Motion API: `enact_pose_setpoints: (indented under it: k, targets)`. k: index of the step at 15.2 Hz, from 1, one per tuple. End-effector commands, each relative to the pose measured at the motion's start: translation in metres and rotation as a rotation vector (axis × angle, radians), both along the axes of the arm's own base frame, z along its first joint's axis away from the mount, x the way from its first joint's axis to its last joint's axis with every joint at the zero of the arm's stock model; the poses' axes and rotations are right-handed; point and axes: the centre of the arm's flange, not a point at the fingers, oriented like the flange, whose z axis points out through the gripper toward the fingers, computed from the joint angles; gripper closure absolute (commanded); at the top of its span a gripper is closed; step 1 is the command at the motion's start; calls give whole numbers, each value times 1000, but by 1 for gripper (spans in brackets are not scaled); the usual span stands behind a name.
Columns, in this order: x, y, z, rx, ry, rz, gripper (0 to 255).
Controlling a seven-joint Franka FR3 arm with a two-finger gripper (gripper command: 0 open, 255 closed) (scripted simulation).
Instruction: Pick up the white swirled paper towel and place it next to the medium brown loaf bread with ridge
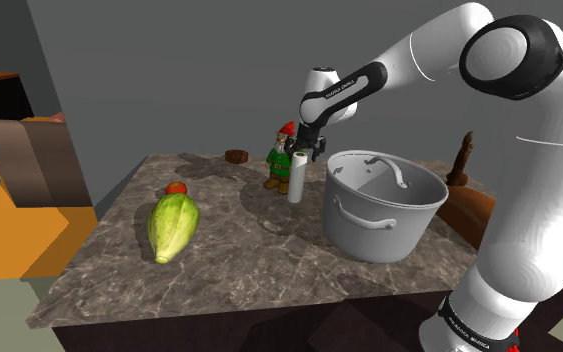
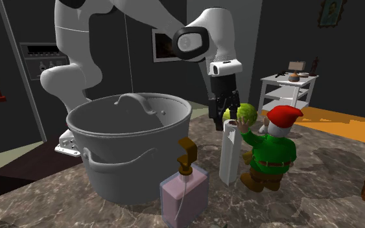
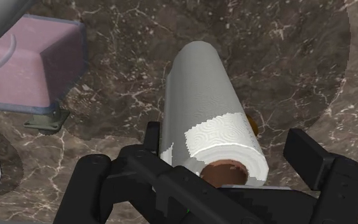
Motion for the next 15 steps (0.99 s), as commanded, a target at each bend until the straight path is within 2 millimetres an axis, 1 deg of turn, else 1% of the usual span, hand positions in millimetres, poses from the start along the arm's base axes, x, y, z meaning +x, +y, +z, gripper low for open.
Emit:
enact_pose_setpoints:
  k: [1, 6, 7, 15]
  targets:
    - [1, 0, -2, 0, -1, 0, 0]
    - [1, 0, -2, 0, -1, 0, 0]
    - [1, 0, -2, 0, -1, 0, 255]
    - [1, 0, -2, 0, -1, 0, 255]
